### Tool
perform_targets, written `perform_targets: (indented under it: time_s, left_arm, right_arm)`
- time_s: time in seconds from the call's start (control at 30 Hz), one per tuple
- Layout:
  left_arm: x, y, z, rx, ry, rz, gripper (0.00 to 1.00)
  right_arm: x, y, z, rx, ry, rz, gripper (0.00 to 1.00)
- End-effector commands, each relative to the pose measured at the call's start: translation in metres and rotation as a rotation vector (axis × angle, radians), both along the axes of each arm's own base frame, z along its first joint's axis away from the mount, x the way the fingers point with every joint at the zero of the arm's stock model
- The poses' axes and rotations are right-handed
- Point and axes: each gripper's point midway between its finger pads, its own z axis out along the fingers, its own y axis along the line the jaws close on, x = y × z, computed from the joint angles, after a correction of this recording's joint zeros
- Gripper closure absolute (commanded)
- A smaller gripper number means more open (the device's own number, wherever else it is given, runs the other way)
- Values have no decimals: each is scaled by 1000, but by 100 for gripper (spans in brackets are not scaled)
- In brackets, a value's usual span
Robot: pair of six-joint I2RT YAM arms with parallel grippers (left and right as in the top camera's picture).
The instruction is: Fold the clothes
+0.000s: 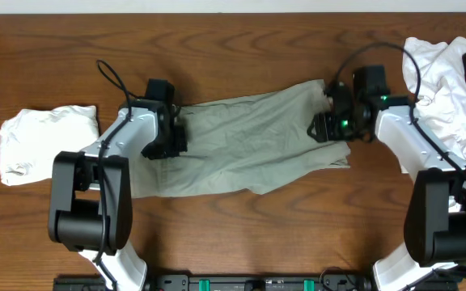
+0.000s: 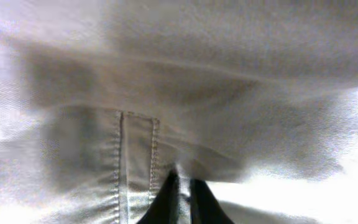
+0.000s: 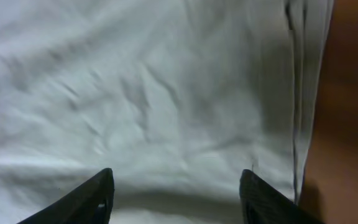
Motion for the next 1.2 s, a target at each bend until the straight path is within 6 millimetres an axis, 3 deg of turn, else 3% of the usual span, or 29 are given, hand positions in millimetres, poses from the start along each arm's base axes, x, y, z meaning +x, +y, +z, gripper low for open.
perform_targets:
  time_s: [0.0,0.27,0.4,0.47,0.5,0.6,0.8,0.9,1.03,1.07,1.13,1.17]
  left_arm:
    - [8,13,15,51,-66,11,84]
    - [11,12,17,49,-79,12,83]
    - [8,13,22,49,-78,12,83]
    - [8,13,28,48,-91,12,83]
    - [9,13,32,46,-106,12,77]
    - [12,12,43,42,-140,13,73]
    - [16,12,49,38,-169,14,71]
    - [16,12,49,38,-167,14,71]
    - [8,13,48,42,-137,13,71]
    - [6,13,48,43,-128,13,71]
    - [2,13,48,42,-112,12,71]
    - [0,12,48,36,-108,12,71]
  right_arm:
    - [-21,0,-22,-10,45,19,34]
    - [-40,-4,-56,-26,40,6,30]
    - [-65,-31,-78,-152,138,-130,36]
    - [-77,-42,-84,-203,186,-189,43]
    - [-84,-49,-85,-222,219,-228,46]
    - [-98,-58,-86,-226,299,-318,48]
    - [-111,-59,-84,-205,361,-329,43]
    - [-100,-47,-72,-133,312,-265,40]
    - [-64,-39,-24,-19,170,-260,34]
    - [-54,-39,-10,13,128,-267,30]
    - [-34,-45,26,82,21,-291,1]
    - [-28,-49,39,99,-22,-295,1]
